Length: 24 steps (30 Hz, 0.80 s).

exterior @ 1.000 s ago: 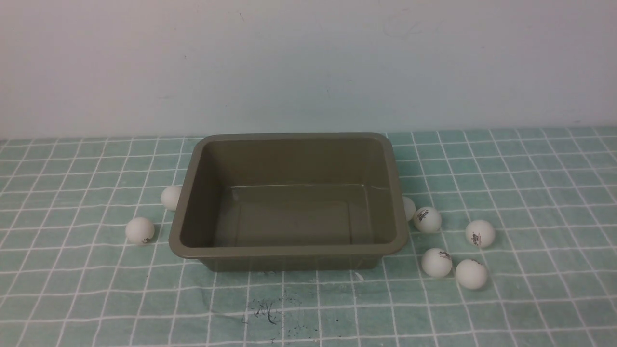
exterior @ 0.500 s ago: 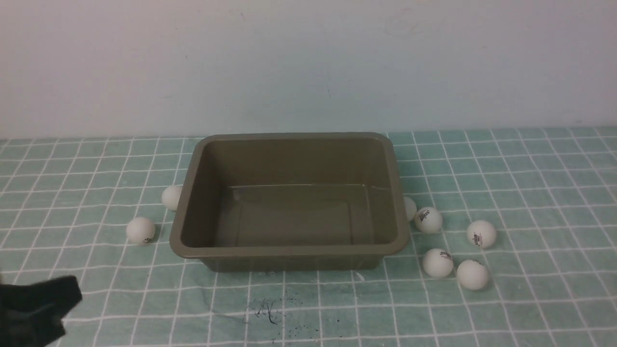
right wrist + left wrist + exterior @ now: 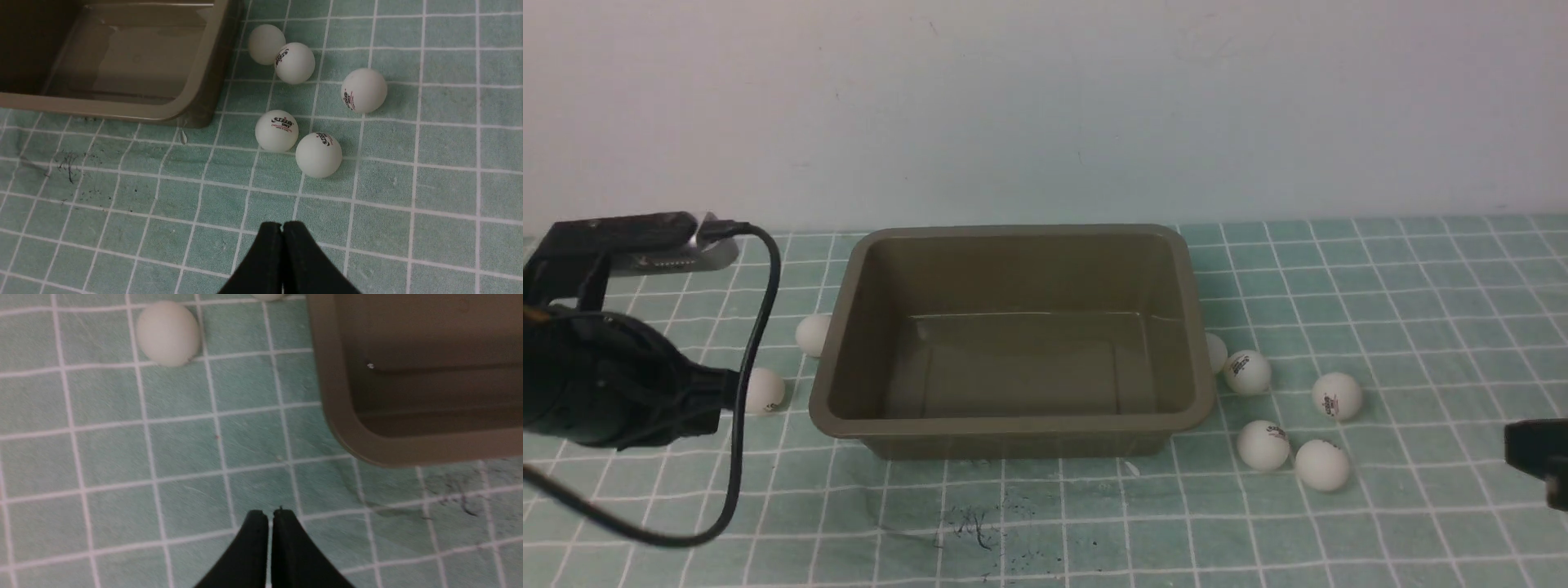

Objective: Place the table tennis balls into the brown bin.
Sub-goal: 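Reach for and grasp a ping pong ball on the table beside the basket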

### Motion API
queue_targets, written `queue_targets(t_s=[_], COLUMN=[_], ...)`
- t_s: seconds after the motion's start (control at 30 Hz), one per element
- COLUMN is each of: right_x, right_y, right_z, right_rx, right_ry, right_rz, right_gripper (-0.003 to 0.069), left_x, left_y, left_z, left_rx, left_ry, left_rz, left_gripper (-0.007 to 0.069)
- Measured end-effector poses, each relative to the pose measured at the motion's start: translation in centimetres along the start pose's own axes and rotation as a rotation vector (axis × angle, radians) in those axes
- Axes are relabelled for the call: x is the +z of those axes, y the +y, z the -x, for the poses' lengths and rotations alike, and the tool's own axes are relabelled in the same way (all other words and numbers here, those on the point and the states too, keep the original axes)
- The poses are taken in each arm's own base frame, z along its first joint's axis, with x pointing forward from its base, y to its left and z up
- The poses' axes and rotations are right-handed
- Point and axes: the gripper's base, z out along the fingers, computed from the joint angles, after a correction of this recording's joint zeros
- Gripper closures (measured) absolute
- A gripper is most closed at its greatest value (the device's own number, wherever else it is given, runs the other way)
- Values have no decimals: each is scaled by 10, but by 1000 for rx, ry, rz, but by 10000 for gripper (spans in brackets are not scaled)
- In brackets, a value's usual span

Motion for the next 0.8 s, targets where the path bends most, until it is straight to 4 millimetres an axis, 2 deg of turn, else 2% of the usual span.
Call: queue_targets(t_s=[0.17, 0.23, 0.4, 0.47, 0.53, 0.7, 0.8], right_x=[2, 2, 2, 2, 2, 2, 1], right_y=[-1, -1, -1, -1, -1, -2, -2], right_z=[3, 4, 5, 5, 6, 9, 16], right_rx=[-4, -4, -4, -4, -4, -6, -14], right_ry=[5, -6, -17, -22, -32, -61, -76], right_rz=[-2, -3, -6, -7, -9, -17, -23], right_gripper=[673, 673, 673, 673, 673, 673, 673], left_x=[28, 44, 92, 102, 121, 147, 156], left_y=[12, 16, 27, 29, 33, 40, 42], left_z=[26, 37, 57, 61, 64, 66, 66], left_rx=[17, -3, -49, -50, -51, -35, -51], left_ry=[17, 13, 72, 81, 108, 147, 155], left_rz=[65, 82, 92, 94, 102, 119, 123], left_gripper=[538, 469, 238, 197, 144, 137, 188])
